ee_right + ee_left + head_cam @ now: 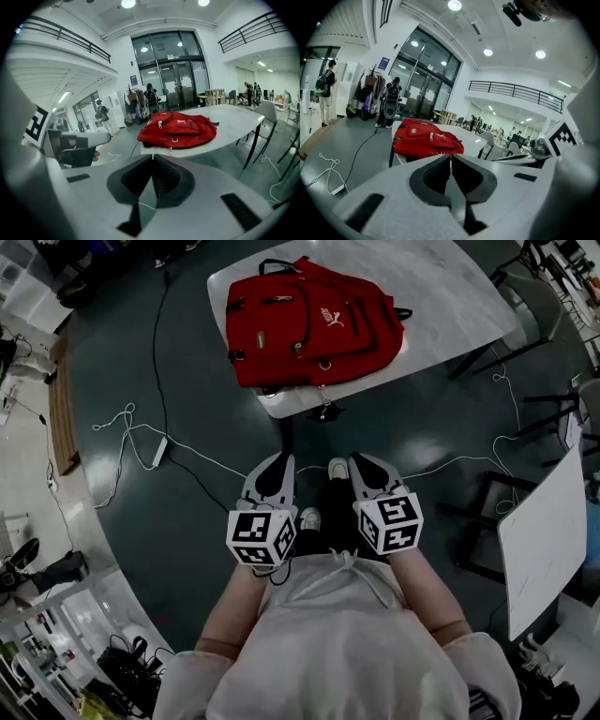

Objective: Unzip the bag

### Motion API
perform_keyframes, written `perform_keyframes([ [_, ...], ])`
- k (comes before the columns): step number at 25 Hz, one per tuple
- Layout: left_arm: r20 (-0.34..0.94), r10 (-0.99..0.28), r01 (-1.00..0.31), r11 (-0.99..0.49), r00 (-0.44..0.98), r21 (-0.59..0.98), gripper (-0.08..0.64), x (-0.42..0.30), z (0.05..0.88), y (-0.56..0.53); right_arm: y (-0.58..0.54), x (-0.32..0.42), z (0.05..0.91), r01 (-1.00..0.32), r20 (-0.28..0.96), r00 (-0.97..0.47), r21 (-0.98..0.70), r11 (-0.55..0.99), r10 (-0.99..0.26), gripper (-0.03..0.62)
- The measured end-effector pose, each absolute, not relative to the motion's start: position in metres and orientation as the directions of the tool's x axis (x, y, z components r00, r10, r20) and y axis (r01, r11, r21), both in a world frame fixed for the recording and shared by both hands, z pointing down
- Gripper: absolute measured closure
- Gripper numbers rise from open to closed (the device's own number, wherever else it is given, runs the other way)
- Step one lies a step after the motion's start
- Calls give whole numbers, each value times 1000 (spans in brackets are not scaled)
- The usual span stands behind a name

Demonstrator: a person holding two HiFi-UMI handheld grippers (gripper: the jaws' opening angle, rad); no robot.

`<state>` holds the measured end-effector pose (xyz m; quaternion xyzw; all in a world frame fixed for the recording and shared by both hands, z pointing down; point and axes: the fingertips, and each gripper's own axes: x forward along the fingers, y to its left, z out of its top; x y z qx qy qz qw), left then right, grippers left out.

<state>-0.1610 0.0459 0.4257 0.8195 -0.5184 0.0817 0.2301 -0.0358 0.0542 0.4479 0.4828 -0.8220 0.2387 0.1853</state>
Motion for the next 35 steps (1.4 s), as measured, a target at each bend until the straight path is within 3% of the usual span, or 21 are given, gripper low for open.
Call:
perform_keyframes([
  [12,475,-814,-925,-188,335,330,532,-149,483,-52,-51,-48,512,-781,658,-576,-267,565,-485,562],
  [17,428,-818,-904,-238,384,355,534,-138,518,-85,-79,-57,553,-772,712,-573,-302,560,-406,561],
  [28,525,-790,-933,-159,317,325,532,-150,577,-134,-112,-73,600,-748,766,-570,-332,574,-299,561],
  [35,573,-740,-924,-180,353,338,534,-145,597,-153,-117,-82,615,-755,797,-545,-330,566,-262,560],
])
